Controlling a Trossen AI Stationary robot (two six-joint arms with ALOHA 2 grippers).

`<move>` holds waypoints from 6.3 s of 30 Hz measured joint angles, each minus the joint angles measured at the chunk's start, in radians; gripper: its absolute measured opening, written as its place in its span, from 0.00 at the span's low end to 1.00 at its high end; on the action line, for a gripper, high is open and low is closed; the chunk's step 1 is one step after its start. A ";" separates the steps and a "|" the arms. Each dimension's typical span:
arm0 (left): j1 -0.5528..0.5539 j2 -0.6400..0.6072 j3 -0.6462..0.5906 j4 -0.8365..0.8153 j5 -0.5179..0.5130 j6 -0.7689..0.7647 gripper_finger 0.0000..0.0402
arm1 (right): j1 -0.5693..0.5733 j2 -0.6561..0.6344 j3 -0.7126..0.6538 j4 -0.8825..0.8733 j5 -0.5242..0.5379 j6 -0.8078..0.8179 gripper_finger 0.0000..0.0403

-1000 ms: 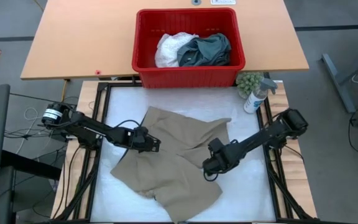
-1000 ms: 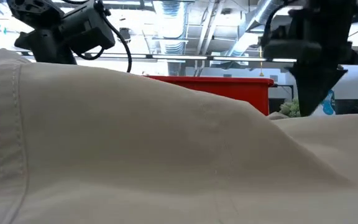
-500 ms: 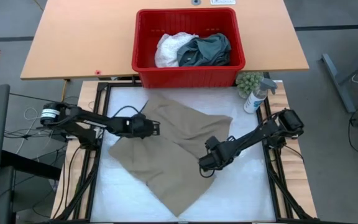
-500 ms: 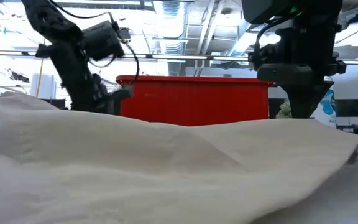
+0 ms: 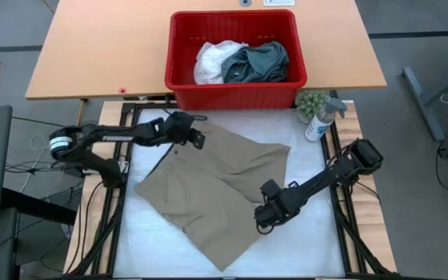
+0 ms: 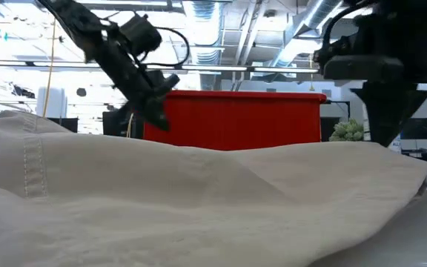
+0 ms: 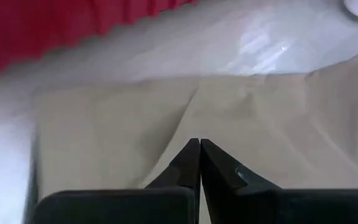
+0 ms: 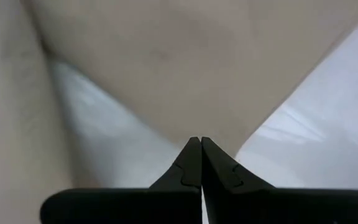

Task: Fold Laundry from Bin
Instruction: Fold the brown short pants in the red bin

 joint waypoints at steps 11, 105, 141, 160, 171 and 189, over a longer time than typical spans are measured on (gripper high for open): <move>0.106 0.283 0.116 -0.040 0.039 0.160 0.00 | 0.107 0.000 0.000 0.043 -0.050 0.190 0.06; -1.227 -0.055 0.150 -0.434 0.113 0.116 0.67 | 0.380 0.025 0.153 0.323 0.123 -0.484 0.66; -1.375 0.289 0.306 -0.556 -0.390 0.029 0.66 | 0.407 0.173 0.154 0.332 0.168 -0.458 0.65; -1.388 0.293 0.223 -0.571 -0.371 -0.130 0.66 | 0.410 0.191 0.151 0.307 0.141 -0.422 0.65; -1.375 0.294 0.222 -0.582 -0.349 -0.140 0.62 | 0.414 0.191 0.120 0.257 0.084 -0.346 0.54; -1.336 0.294 0.222 -0.582 -0.248 -0.185 0.02 | 0.413 0.190 0.146 0.200 0.059 -0.276 0.09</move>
